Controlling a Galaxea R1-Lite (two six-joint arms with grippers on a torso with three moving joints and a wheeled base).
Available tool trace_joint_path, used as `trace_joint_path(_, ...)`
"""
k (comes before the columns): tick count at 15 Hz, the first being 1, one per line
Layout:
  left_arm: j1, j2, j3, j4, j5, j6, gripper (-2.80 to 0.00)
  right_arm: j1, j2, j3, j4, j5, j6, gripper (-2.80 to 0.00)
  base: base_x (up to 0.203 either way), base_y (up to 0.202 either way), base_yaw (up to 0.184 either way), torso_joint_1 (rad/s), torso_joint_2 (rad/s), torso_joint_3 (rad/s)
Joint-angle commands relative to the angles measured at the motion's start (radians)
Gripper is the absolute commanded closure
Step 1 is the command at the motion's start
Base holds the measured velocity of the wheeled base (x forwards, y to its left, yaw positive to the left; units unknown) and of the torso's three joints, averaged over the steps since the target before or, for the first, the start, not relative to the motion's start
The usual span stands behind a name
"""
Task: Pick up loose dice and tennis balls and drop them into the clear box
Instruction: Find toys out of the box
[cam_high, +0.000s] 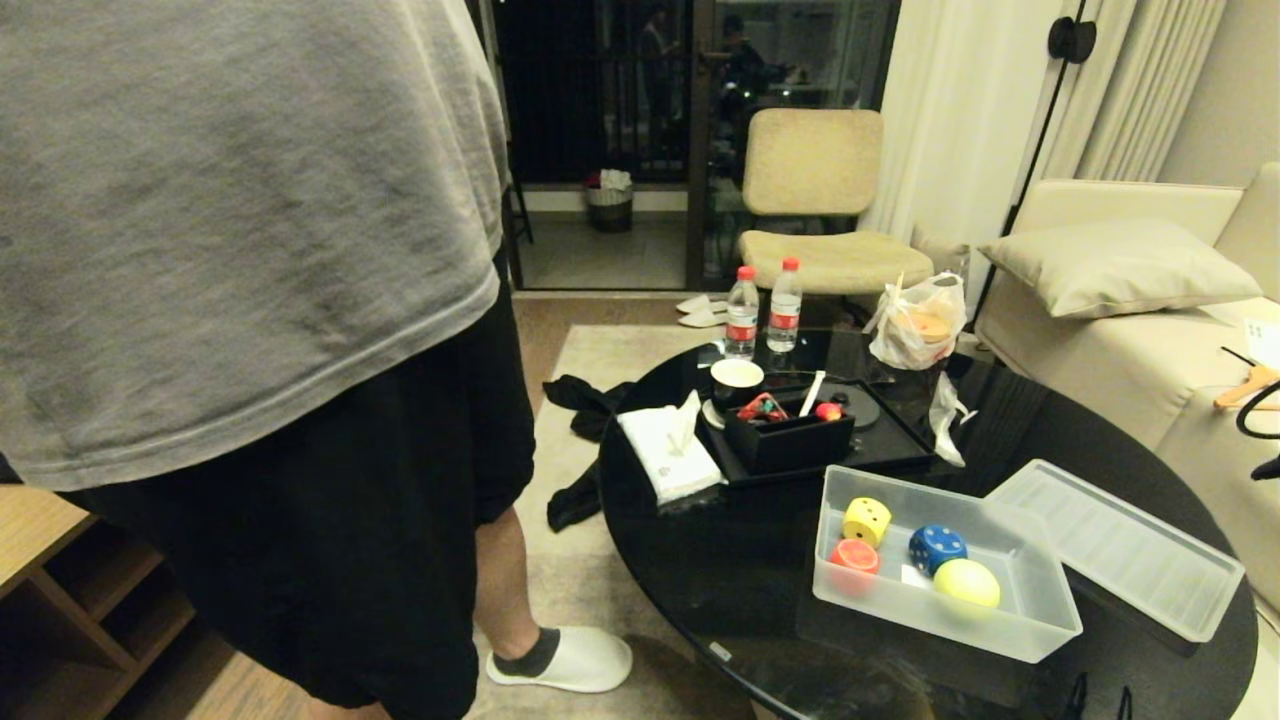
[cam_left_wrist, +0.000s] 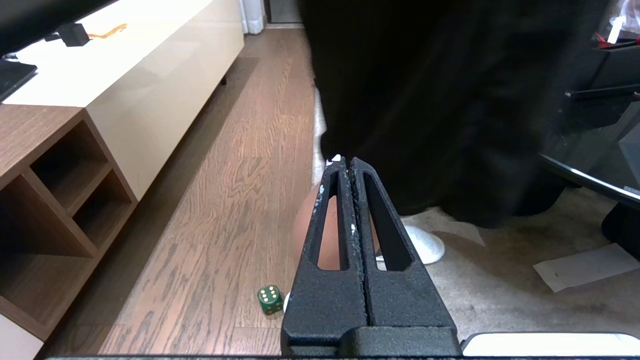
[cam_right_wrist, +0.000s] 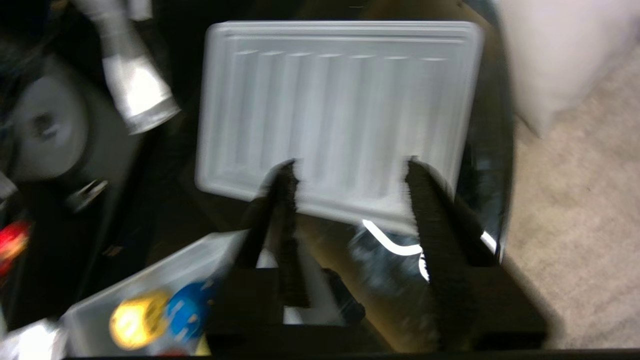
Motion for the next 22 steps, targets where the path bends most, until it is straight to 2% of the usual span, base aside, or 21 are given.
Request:
trace_joint_path(1, 0.000, 0.001, 0.003, 0.000, 0.000, -0.001, 0.00, 0.041, -0.121, 0.000, 0.044, 0.015, 0.002, 0.00, 0.000, 0.000, 0.000, 0.000, 0.00, 0.000)
trace_joint_path(9, 0.000, 0.001, 0.003, 0.000, 0.000, -0.001, 0.00, 0.260, -0.305, 0.028, 0.142, 0.008, 0.029, 0.00, 0.000, 0.000, 0.000, 0.000, 0.00, 0.000)
trace_joint_path(12, 0.000, 0.001, 0.003, 0.000, 0.000, -0.001, 0.00, 0.377, -0.331, 0.059, 0.141, -0.075, 0.038, 0.00, 0.000, 0.000, 0.000, 0.000, 0.00, 0.000)
trace_joint_path(14, 0.000, 0.001, 0.002, 0.000, 0.000, -0.001, 0.00, 0.453, -0.338, 0.065, 0.140, -0.123, 0.075, 0.00, 0.000, 0.000, 0.000, 0.000, 0.00, 0.000)
trace_joint_path(22, 0.000, 0.001, 0.003, 0.000, 0.000, -0.002, 0.00, 0.703, -0.339, 0.130, 0.093, -0.275, 0.130, 0.00, 0.000, 0.000, 0.000, 0.000, 0.00, 0.000)
